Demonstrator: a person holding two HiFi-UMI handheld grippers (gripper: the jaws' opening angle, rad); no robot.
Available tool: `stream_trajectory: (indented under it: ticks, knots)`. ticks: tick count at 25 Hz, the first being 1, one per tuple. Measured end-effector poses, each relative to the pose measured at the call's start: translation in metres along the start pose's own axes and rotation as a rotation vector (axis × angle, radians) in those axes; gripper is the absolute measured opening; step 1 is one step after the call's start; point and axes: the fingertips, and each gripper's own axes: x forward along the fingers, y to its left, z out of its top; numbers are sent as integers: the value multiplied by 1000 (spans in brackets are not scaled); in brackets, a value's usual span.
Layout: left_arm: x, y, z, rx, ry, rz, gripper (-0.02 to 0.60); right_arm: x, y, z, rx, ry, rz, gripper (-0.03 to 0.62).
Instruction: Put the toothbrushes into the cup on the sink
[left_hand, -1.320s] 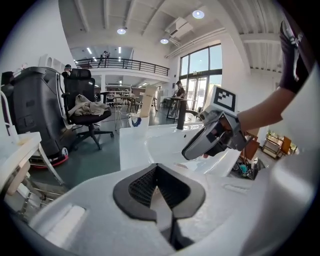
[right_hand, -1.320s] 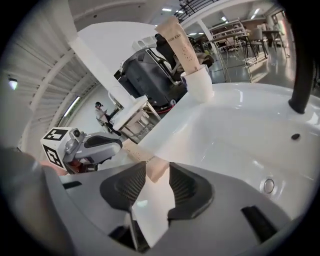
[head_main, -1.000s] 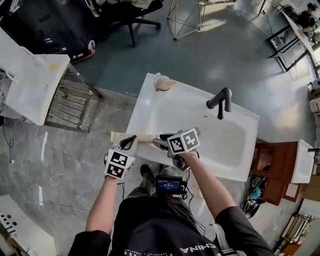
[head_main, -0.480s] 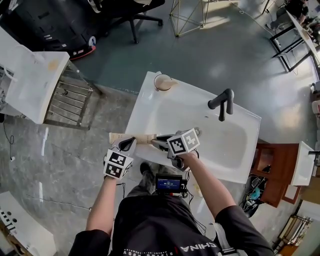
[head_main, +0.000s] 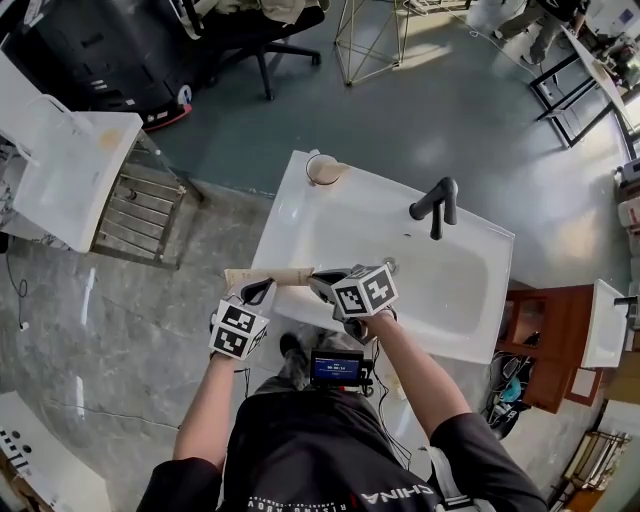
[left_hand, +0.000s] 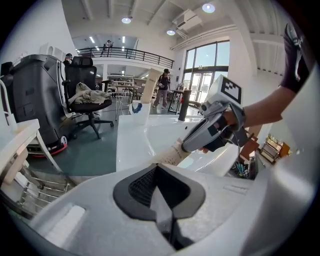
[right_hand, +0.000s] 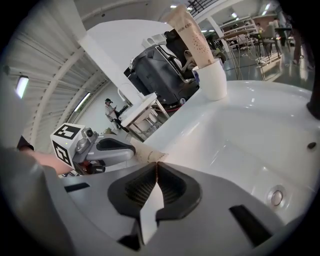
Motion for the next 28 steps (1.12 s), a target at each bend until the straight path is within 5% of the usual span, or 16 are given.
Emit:
stream_trajectory:
  ticks: [20, 28]
  knots:
    - [-53, -26, 65, 62, -219, -29, -3, -122, 22, 56, -471, -108, -539, 20]
    - [-59, -44, 74, 99, -241, -65, -3, -137, 33, 47, -519, -96, -593, 18]
